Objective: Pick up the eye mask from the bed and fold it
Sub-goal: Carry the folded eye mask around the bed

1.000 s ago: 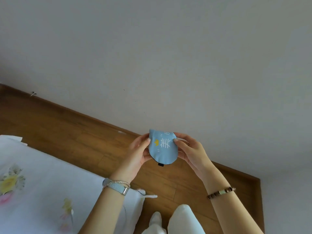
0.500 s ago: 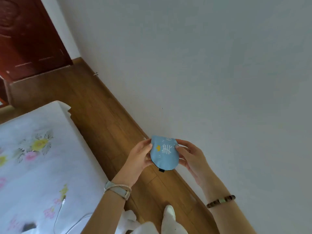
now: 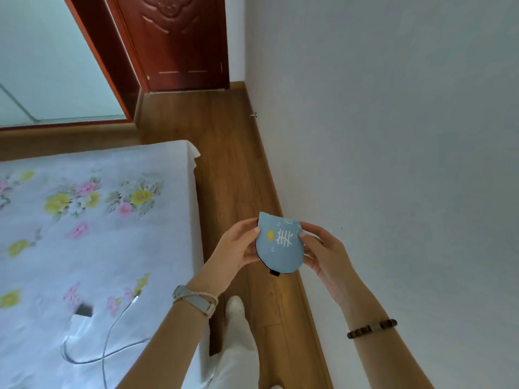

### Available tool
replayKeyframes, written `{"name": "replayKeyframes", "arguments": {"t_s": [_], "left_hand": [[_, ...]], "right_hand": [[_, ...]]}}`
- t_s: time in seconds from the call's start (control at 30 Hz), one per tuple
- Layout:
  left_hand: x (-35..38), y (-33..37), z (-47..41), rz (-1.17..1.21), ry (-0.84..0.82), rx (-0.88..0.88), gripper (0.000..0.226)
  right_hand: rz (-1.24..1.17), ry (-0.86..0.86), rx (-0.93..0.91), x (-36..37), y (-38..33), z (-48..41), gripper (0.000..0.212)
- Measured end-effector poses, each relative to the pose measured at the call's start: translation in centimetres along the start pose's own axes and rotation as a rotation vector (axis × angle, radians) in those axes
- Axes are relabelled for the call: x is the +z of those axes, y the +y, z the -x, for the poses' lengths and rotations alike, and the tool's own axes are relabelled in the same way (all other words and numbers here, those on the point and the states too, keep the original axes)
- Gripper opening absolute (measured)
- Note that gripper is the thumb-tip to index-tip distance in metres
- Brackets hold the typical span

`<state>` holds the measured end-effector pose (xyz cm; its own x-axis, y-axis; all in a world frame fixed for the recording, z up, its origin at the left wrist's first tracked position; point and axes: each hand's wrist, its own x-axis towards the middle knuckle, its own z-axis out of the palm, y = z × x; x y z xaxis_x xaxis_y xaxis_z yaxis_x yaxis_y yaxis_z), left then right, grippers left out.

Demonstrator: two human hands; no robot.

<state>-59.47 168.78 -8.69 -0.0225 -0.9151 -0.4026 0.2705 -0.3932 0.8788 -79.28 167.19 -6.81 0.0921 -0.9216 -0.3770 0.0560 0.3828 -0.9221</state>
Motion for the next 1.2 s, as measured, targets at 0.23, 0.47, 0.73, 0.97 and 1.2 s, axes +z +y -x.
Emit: {"name": "replayKeyframes", "arguments": {"t_s": [0.23, 0.47, 0.73, 0.97, 1.2], "left_hand": [[-5.1, 5.3, -9.3, -0.027, 0.047, 0.028, 0.033], [-9.5, 12.1, -17.4, -0.023, 0.089, 0.052, 0.030], [-12.8, 17.5, -25.8, 0.015, 0.199, 0.070, 0.032], [-14.3, 22.3, -34.6, 0.082, 0.278, 0.111, 0.028], [-15.4, 27.3, -43.0, 0.137, 0.414, 0.127, 0.035]], "right_hand": [[0.086, -0.007, -0.029, 5.5, -2.9, -11.5, 0.020], [0.102, -0.070, -0.058, 10.9, -7.2, -21.7, 0.021], [0.130, -0.165, -0.088, 15.2, -11.2, -32.6, 0.019], [0.192, -0.266, -0.122, 17.8, -15.1, -44.0, 0.018], [0.237, -0.376, -0.087, 20.7, -20.4, -55.0, 0.026]]}}
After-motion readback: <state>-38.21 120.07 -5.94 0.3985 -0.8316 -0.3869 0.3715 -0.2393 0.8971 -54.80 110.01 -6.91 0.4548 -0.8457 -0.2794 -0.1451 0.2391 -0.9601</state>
